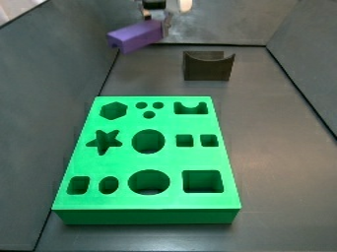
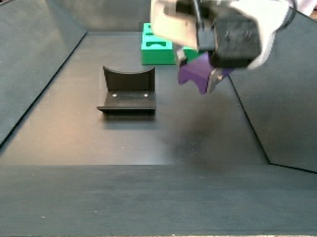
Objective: Pick up the arch object. Move up. Place the arch object on the fixture. Regrasp the arch object. Rotate the arch object. Move to above the board. Insert the arch object.
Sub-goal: Place the arch object on the fixture.
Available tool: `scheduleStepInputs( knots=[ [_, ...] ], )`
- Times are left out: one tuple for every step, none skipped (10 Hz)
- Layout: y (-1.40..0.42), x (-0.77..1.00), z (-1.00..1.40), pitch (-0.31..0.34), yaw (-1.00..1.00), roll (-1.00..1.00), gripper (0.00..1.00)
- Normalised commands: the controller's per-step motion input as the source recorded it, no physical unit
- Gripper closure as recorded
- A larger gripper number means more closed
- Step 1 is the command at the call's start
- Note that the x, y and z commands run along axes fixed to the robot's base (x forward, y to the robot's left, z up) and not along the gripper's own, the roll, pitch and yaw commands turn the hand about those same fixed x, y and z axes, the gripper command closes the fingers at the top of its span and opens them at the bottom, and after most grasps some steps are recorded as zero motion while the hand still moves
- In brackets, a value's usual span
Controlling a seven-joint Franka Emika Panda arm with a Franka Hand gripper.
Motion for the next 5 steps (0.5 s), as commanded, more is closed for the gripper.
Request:
scheduleStepInputs(
  knots=[
    [0.0,-0.03,1.0,0.037,-0.02,0.03,1.0],
    [0.01,-0.03,1.0,0.041,-0.02,0.04,1.0],
    [0.01,-0.03,0.99,0.043,-0.02,0.04,1.0],
    [0.01,-0.02,0.78,0.05,-0.02,0.05,1.0],
    [0.01,-0.02,0.62,0.058,-0.02,0.05,1.0]
  ],
)
